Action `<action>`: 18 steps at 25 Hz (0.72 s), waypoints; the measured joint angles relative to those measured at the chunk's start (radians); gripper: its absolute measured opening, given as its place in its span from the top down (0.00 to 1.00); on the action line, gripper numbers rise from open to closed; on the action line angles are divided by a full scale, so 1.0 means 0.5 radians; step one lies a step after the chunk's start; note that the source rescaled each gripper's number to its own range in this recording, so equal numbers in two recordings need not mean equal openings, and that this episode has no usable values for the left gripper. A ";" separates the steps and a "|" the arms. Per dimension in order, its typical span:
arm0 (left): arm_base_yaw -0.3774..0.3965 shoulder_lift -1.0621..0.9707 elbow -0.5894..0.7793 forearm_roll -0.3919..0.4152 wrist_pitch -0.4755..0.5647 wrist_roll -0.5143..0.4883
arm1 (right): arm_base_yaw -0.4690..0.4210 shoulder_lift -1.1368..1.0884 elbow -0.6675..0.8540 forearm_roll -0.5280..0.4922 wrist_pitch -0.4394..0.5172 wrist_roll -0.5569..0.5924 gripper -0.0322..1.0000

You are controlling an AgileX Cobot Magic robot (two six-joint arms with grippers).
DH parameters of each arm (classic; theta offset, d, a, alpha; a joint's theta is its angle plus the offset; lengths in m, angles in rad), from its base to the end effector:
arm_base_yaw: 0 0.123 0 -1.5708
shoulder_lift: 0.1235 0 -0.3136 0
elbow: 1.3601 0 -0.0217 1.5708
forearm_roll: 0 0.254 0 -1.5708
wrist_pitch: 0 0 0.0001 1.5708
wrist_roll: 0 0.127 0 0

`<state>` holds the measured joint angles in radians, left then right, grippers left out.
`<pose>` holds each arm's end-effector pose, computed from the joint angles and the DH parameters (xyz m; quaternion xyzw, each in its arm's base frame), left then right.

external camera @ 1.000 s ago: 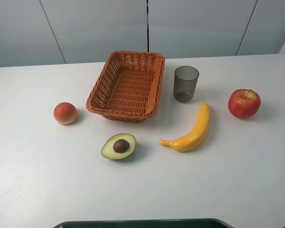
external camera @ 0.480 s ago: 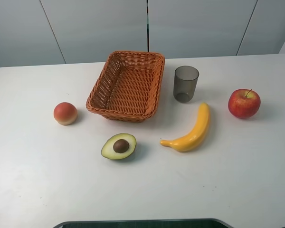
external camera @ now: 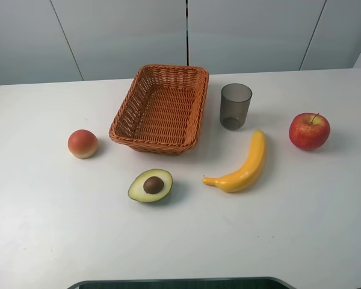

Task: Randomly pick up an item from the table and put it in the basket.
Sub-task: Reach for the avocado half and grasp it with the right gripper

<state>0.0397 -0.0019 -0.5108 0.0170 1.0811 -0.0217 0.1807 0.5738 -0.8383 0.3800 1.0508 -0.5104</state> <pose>-0.0014 0.0018 0.2635 -0.0267 0.8548 0.0131 0.5181 0.0763 0.0555 0.3578 -0.2866 0.8430 0.1176 0.4398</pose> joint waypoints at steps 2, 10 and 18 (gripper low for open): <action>0.000 0.000 0.000 0.000 0.000 0.000 | 0.058 0.185 -0.004 0.185 0.023 -0.117 0.00; 0.000 0.000 0.000 0.000 0.000 0.000 | 0.718 0.769 -0.004 0.161 -0.102 -0.242 0.00; 0.000 0.000 0.000 0.000 0.000 0.000 | 1.560 1.421 -0.044 -0.380 -0.562 -0.009 0.00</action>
<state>0.0397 -0.0019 -0.5108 0.0170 1.0811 -0.0217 0.9607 1.2841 -0.8604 0.1902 0.7696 -0.5148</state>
